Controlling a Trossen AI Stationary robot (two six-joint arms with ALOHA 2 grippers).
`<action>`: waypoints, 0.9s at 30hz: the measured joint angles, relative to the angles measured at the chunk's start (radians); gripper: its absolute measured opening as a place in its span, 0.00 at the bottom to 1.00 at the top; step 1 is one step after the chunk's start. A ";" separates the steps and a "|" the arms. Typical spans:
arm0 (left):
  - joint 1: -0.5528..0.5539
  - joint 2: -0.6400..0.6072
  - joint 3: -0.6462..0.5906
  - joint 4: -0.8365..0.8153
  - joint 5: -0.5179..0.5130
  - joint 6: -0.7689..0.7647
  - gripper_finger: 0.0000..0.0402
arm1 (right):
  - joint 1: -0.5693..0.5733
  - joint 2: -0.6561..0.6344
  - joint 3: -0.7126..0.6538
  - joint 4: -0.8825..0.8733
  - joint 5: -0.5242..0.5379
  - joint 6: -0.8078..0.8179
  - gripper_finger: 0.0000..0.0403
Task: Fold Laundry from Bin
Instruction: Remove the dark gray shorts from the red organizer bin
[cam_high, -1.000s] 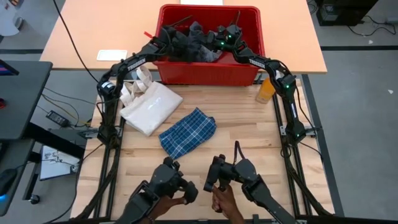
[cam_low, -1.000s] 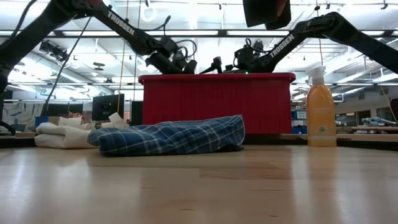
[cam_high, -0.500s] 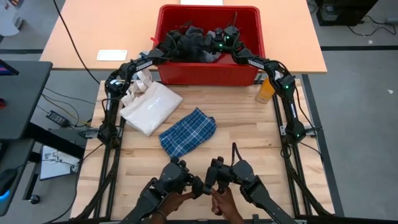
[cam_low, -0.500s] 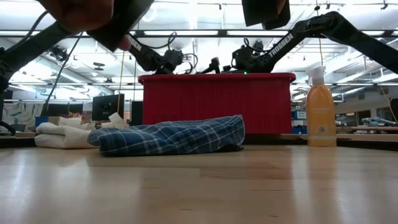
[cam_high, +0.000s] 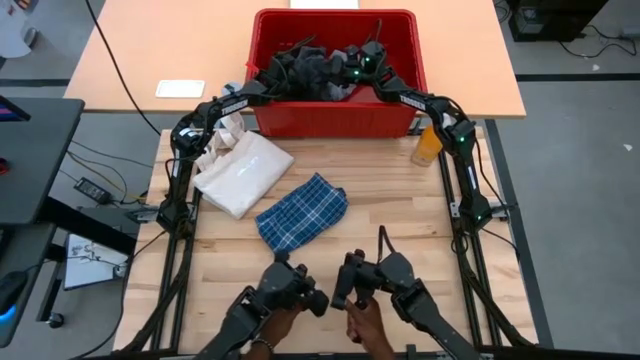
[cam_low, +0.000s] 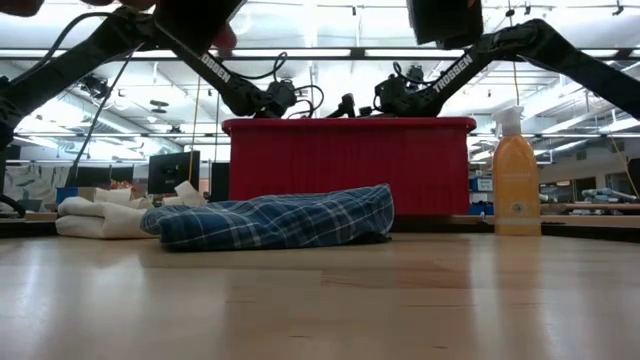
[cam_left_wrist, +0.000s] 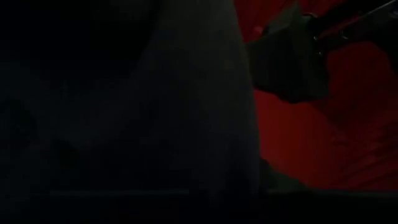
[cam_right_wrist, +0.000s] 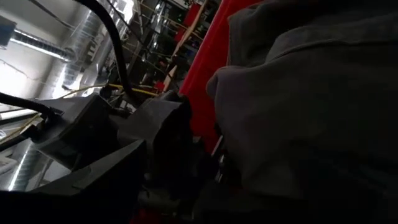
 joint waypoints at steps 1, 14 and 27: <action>0.003 0.000 0.000 0.000 0.001 -0.004 0.06 | -0.004 -0.001 0.000 -0.004 -0.003 0.001 0.98; 0.054 -0.076 0.000 -0.008 0.031 -0.040 0.04 | -0.075 -0.155 0.000 -0.301 0.024 -0.206 0.98; 0.073 -0.194 0.091 0.013 0.403 0.008 0.04 | -0.113 -0.411 0.000 -0.553 -0.021 -0.380 0.98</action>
